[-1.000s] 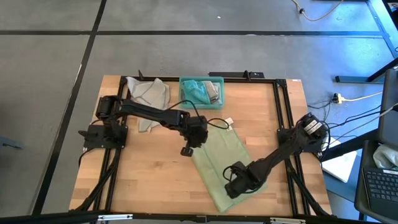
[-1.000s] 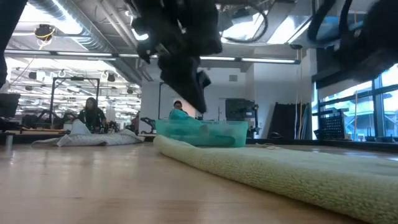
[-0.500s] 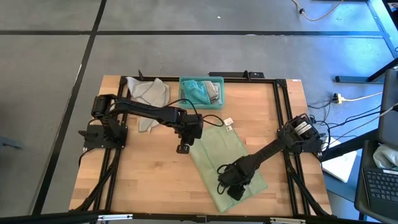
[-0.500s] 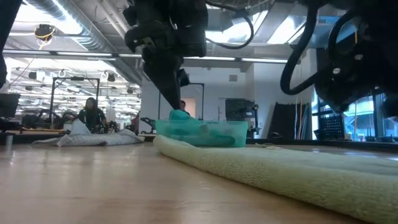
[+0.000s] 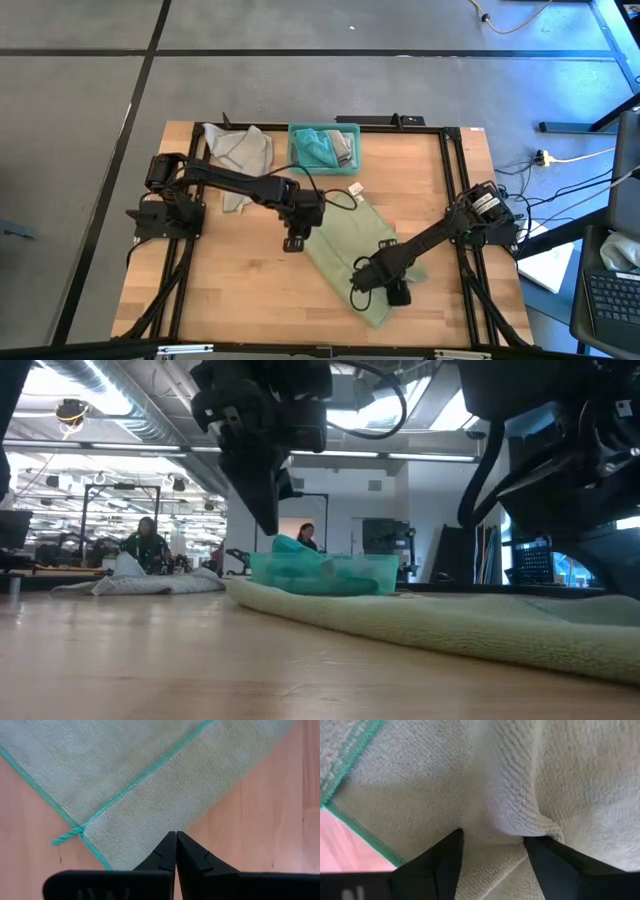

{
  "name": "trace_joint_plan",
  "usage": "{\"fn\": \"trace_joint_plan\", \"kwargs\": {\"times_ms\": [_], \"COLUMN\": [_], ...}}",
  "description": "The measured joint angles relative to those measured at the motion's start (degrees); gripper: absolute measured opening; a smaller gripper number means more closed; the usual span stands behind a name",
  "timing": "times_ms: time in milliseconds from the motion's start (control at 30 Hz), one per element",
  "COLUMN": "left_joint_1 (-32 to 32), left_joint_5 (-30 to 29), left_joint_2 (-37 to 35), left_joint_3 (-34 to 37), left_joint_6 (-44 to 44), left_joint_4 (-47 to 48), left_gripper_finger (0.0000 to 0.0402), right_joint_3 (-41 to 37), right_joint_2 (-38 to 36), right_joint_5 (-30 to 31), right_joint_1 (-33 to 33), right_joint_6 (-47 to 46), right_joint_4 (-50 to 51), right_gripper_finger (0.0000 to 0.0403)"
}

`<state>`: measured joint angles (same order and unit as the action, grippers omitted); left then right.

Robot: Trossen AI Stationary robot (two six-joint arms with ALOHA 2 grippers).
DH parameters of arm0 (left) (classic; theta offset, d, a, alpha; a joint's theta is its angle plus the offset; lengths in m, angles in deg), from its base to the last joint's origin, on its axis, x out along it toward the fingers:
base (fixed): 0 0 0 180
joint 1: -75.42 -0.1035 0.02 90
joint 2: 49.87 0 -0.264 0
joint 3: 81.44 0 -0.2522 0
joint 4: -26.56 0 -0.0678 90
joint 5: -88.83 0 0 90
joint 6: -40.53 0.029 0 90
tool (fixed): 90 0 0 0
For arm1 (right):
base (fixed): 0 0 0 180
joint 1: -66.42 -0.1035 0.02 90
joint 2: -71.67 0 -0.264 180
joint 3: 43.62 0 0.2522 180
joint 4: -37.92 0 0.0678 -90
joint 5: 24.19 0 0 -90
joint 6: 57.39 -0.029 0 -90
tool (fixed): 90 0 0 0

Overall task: Fold microfiber towels
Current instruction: Fold the green towel

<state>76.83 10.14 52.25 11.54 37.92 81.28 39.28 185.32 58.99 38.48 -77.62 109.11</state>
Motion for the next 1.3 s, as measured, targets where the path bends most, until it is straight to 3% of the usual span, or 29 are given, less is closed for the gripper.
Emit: {"fn": "trace_joint_plan", "kwargs": {"times_ms": [167, 367, 600, 733, 833, 1100, 1300], "left_joint_1": [0.4, -1.4, -6.2, -8.5, -9.0, -7.5, -4.6], "left_joint_5": [-0.3, -2.8, -2.0, 5.2, 8.6, 12.2, 12.3], "left_joint_2": [0.0, 0.0, 0.2, 0.6, 0.6, 0.4, -1.2], "left_joint_3": [0.0, 0.0, 0.1, 2.1, 3.9, 4.5, 4.5], "left_joint_6": [1.6, 7.3, 11.8, 12.2, 12.3, 12.0, 12.0], "left_joint_4": [0.2, -0.4, -1.8, -5.7, -7.8, -1.4, 0.5], "left_gripper_finger": [0.0007, 0.0003, 0.0014, 0.0024, 0.0029, 0.0024, 0.0018], "right_joint_3": [0.6, 2.3, 4.2, 4.3, 3.3, -1.5, -13.5], "right_joint_2": [-0.4, -3.9, -6.2, -6.2, -6.2, -8.2, -16.2], "right_joint_5": [-0.4, -9.6, -16.6, -14.1, -10.8, -9.5, -3.4], "right_joint_1": [0.2, -0.4, -3.3, -6.1, -7.4, -9.6, -11.0], "right_joint_6": [-4.2, -22.1, -45.3, -58.4, -64.5, -69.0, -78.9], "right_joint_4": [4.6, 4.2, -5.9, -17.3, -18.7, -21.7, -32.8], "right_gripper_finger": [0.022, 0.022, 0.022, 0.022, 0.0223, 0.0239, 0.0237]}}
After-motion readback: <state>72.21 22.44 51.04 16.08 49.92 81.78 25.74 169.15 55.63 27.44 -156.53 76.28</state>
